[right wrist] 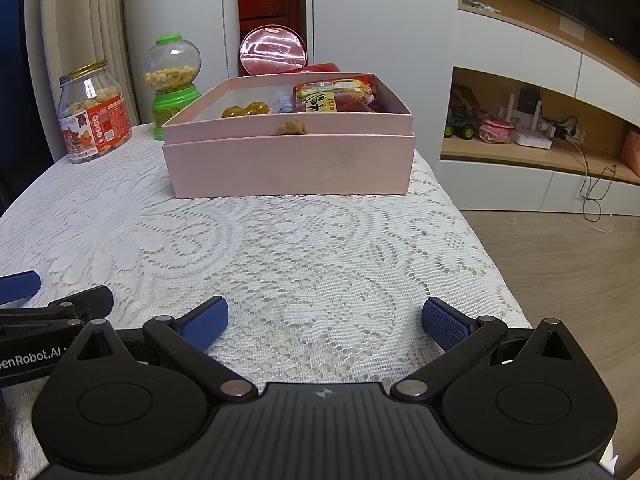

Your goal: Organize snacks

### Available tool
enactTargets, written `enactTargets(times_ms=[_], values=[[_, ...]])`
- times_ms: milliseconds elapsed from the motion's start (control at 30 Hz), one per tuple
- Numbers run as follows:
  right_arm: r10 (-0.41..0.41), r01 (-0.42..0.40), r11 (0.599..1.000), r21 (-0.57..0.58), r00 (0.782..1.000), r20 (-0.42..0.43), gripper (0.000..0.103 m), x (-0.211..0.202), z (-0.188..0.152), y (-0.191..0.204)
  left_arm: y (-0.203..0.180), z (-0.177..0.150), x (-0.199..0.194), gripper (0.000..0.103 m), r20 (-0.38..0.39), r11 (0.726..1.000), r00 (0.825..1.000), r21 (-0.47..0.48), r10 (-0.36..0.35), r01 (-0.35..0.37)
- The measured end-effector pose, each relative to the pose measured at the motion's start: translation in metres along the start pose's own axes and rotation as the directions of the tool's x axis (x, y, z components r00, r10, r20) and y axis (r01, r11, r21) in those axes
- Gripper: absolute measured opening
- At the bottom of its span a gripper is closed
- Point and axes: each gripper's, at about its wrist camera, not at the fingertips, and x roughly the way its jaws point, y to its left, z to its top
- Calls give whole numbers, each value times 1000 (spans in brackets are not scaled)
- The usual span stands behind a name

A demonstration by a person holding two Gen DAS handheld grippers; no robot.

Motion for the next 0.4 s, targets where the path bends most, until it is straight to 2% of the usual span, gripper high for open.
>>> enactTargets(times_ms=[400], values=[[0, 0, 1000, -7, 1000, 0, 103, 1, 0, -1, -1, -1, 1, 91, 2, 1000, 1000, 8, -7, 7]])
